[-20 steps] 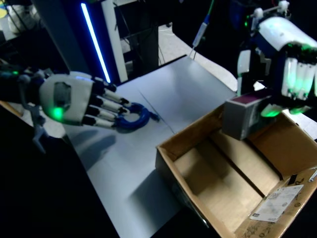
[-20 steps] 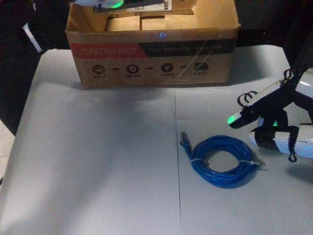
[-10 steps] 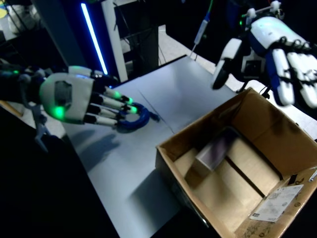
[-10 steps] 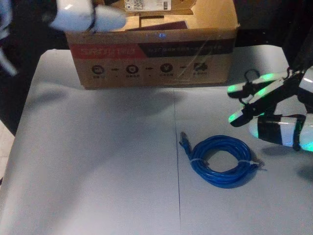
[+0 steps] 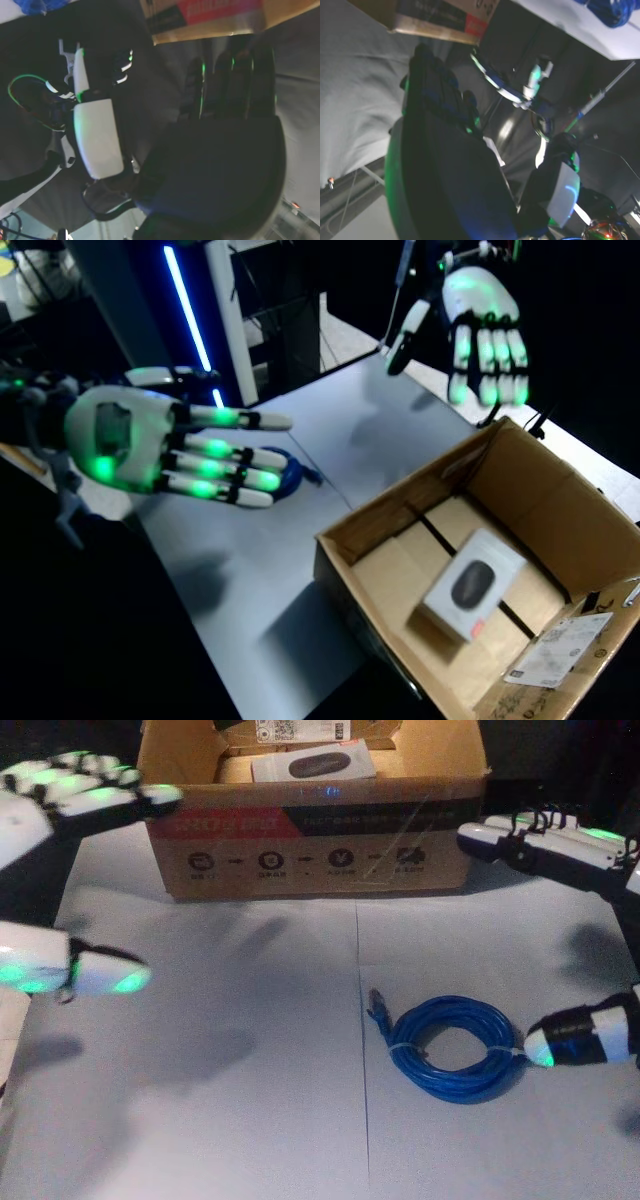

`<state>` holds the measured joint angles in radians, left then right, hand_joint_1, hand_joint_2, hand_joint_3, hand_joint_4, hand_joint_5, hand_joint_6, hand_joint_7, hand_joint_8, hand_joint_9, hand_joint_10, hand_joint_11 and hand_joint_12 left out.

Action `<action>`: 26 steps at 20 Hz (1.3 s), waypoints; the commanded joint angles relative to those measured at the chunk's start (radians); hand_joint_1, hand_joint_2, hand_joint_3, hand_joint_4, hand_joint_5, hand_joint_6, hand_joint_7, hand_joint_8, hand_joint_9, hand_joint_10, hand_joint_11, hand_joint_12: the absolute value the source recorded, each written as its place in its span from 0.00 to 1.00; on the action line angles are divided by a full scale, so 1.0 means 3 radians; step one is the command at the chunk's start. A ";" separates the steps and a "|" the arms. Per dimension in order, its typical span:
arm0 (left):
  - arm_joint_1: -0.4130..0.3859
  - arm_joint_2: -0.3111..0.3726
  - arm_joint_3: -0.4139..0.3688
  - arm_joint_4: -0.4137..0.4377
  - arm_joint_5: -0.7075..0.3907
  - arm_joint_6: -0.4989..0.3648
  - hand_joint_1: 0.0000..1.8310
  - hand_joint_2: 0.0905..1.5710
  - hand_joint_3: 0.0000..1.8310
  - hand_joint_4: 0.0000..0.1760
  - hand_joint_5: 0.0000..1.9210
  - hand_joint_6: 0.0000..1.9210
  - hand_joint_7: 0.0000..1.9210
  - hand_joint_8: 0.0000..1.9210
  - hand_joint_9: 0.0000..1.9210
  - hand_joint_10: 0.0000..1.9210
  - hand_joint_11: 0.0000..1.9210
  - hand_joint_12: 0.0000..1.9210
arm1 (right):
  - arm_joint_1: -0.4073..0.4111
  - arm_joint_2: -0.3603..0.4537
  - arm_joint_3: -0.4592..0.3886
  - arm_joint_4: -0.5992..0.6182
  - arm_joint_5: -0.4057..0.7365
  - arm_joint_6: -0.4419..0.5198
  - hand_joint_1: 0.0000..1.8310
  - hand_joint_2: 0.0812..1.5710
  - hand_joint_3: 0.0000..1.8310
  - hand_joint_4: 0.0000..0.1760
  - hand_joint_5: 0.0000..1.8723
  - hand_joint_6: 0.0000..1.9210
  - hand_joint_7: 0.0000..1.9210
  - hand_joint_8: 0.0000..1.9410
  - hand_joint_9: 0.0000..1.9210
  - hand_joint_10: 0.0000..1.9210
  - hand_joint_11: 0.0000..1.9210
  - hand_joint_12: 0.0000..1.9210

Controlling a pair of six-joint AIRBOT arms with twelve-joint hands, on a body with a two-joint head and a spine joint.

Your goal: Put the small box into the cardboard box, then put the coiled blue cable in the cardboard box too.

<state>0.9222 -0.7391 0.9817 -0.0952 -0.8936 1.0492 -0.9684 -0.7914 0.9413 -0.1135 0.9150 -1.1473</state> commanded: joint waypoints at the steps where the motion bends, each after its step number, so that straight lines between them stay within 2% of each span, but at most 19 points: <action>1: 0.0015 0.0025 -0.0032 -0.0045 -0.0534 -0.0010 0.40 0.50 0.00 1.00 0.09 0.00 0.07 0.00 0.02 0.00 0.00 0.06 | 0.0049 -0.0008 -0.0007 0.0056 0.0395 0.0026 0.33 0.48 0.00 1.00 0.00 0.00 0.00 0.00 0.00 0.00 0.00 0.00; 3: 0.0160 0.0076 -0.0126 -0.0081 -0.0608 -0.0010 0.36 0.50 0.00 1.00 0.07 0.00 0.06 0.00 0.02 0.00 0.00 0.00 | 0.0049 -0.0015 -0.0031 -0.0025 0.0394 0.0026 0.36 0.47 0.00 1.00 0.00 0.00 0.00 0.00 0.00 0.00 0.00 0.00; 6: 0.0337 0.0109 -0.0207 -0.0172 -0.0724 -0.0011 0.36 0.49 0.00 1.00 0.07 0.00 0.06 0.00 0.02 0.00 0.00 0.00 | 0.0047 -0.0083 -0.0040 -0.0122 0.0386 0.0027 0.40 0.45 0.00 1.00 0.00 0.00 0.00 0.00 0.00 0.00 0.00 0.00; 15: 0.0424 0.0073 -0.0238 -0.0260 -0.0728 -0.0022 0.36 0.49 0.00 1.00 0.09 0.00 0.07 0.00 0.03 0.00 0.01 0.00 | 0.0107 -0.0513 0.0214 -0.0359 -0.0294 0.0026 0.50 0.44 0.00 1.00 0.00 0.00 0.00 0.00 0.00 0.00 0.00 0.00; 17: 0.0444 0.0069 -0.0241 -0.0267 -0.0749 -0.0036 0.36 0.49 0.00 1.00 0.09 0.00 0.08 0.00 0.03 0.00 0.01 0.00 | 0.0328 -0.0572 0.0291 -0.0536 -0.0572 0.0026 0.49 0.45 0.00 1.00 0.00 0.00 0.00 0.00 0.00 0.00 0.00 0.00; 21: 0.0486 0.0041 -0.0240 -0.0286 -0.0755 -0.0053 0.34 0.49 0.00 1.00 0.08 0.00 0.07 0.00 0.03 0.00 0.00 0.00 | 0.0410 -0.0749 0.0452 -0.0620 -0.0791 0.0025 0.46 0.47 0.00 1.00 0.00 0.00 0.00 0.00 0.00 0.00 0.00 0.00; 26: 0.0486 0.0036 -0.0240 -0.0286 -0.0763 -0.0055 0.35 0.49 0.00 1.00 0.09 0.00 0.07 0.00 0.02 0.00 0.00 0.00 | 0.0481 -0.0778 0.0481 -0.0845 -0.1006 0.0025 0.46 0.48 0.01 1.00 0.00 0.00 0.00 0.00 0.00 0.00 0.00 0.00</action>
<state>1.0771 -0.7216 0.9096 -0.1734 -0.9989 1.0359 -0.8352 -1.0237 1.0870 -0.3805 0.5255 -1.1450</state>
